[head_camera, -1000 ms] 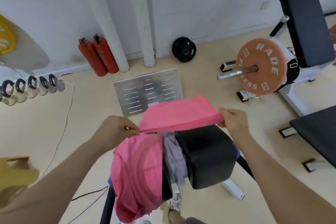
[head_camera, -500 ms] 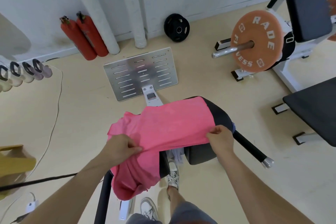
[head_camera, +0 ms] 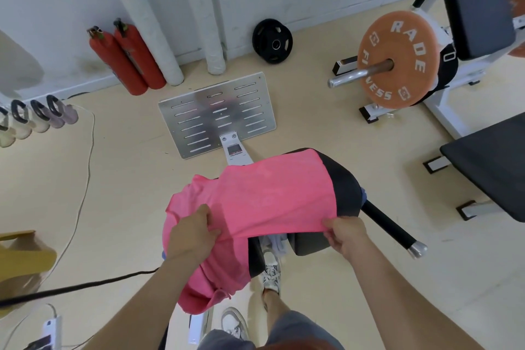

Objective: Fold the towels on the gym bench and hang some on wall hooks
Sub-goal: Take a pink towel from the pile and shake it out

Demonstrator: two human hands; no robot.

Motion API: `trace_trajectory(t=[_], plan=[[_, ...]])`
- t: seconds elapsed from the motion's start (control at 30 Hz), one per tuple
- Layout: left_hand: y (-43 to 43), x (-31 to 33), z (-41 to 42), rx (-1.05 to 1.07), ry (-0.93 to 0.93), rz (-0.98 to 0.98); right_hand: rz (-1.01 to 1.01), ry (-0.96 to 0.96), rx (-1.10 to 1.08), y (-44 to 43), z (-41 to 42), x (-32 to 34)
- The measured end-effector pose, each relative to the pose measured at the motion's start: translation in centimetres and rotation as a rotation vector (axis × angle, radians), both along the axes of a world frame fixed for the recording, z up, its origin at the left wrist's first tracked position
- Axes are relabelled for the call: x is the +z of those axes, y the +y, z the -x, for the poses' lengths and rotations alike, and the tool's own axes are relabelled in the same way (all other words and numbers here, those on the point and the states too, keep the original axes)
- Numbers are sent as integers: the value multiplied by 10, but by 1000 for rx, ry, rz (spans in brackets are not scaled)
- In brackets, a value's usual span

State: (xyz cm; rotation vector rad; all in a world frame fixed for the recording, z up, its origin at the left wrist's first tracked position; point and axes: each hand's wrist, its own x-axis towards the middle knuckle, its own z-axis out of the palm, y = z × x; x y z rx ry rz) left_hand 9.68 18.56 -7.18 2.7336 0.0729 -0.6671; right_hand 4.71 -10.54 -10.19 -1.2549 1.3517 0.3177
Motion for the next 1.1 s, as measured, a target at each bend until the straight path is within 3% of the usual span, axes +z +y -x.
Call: trace_trajectory(t=[0.13,0.3,0.4,0.53,0.63,0.73,0.9,1.0,1.1], plan=[[1,-2,-2,54,57,66,-92,-1,31,-5,1,7],[4,6,-3,321,229,558,-240,-35,-86,-11,9,20],[8,16,-2,439,189,725,-287,-131,-242,-11,7,23],[10,21,1,312,198,725,-406,-250,-488,-7,-3,25],[8,20,2,262,100,640,-430,-313,-623,-1,-13,32],[0,27,-8,298,16,676,-303,-389,-584,0,-30,48],[-20,59,-46,112,-223,661,251,-480,-131,3,-77,101],[-37,97,-59,113,-229,908,404,-557,70,4,-94,130],[-50,143,-61,110,-198,1144,425,-638,99,7,-101,152]])
